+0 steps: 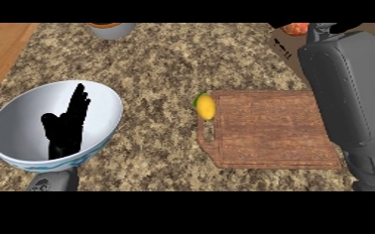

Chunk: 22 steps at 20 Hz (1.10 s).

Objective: Pick the squash from the cutting board and place it in the cardboard box

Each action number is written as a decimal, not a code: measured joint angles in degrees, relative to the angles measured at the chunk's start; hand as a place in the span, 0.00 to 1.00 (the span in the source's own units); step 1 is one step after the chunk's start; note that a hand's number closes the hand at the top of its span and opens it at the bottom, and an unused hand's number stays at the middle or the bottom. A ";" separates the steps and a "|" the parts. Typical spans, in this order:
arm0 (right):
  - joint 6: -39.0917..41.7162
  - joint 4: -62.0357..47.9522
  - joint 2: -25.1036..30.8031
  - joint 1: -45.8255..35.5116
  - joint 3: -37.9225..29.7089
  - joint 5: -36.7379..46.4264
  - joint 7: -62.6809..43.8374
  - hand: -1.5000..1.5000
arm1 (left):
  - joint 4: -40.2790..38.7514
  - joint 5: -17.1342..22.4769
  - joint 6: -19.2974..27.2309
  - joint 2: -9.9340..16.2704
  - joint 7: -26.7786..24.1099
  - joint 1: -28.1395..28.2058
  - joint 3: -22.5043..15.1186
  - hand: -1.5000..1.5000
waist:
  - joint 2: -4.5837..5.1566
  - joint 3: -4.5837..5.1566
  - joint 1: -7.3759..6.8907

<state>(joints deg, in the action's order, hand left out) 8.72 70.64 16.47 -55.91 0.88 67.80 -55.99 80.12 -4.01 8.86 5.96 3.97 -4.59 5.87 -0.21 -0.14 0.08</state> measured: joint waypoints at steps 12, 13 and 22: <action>-14.74 -19.43 9.87 0.45 -11.80 -4.66 17.78 1.00 | -1.52 -0.23 -0.36 -0.19 -0.66 -1.85 0.04 0.50 | 0.40 -0.24 -1.10; -16.16 -22.02 10.37 -0.04 -12.50 -4.83 19.14 1.00 | -1.57 -0.27 -0.40 -0.22 -0.67 -1.95 0.00 0.50 | 0.42 -0.23 -1.22; -26.79 -41.73 15.10 -1.09 -18.52 -6.49 28.68 0.00 | -1.99 0.05 -1.15 -0.44 -1.12 -3.11 -0.01 0.50 | 0.98 -0.24 -2.31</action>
<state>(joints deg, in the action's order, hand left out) -18.07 28.91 31.56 -57.01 -17.65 61.31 -27.31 78.13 -3.96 7.70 5.52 2.86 -7.70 5.85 0.77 -0.38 -2.23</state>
